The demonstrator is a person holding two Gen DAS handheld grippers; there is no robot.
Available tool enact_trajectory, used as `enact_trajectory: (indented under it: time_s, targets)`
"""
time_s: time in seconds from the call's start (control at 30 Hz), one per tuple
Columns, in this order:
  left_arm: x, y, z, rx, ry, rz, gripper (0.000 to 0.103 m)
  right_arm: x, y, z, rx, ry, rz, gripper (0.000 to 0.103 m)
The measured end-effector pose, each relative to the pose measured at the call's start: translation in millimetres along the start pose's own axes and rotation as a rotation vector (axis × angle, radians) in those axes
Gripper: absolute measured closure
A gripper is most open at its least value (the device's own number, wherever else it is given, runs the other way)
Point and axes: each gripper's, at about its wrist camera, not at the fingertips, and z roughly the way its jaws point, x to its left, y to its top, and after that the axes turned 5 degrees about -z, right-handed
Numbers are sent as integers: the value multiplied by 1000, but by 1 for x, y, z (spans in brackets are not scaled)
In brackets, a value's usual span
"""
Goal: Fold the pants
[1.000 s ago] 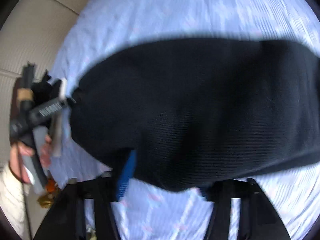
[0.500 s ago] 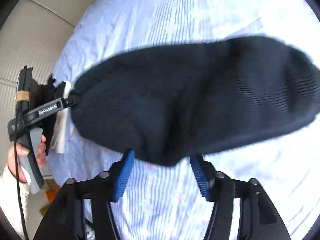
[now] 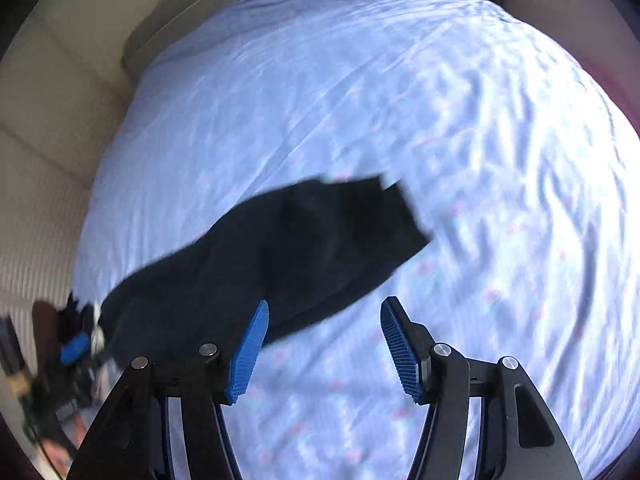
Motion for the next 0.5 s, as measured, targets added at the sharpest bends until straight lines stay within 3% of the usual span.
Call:
enact_trajectory:
  time_s: [0.23, 0.4, 0.5]
  targets:
    - [-28, -4, 11, 50, 41, -4, 15, -16, 38, 61, 98, 40, 10, 44]
    - [-32, -11, 4, 68, 82, -14, 15, -10, 41, 96, 178, 76, 29, 43]
    - [-32, -10, 2, 78, 92, -30, 15, -11, 38, 121, 250, 86, 47, 36]
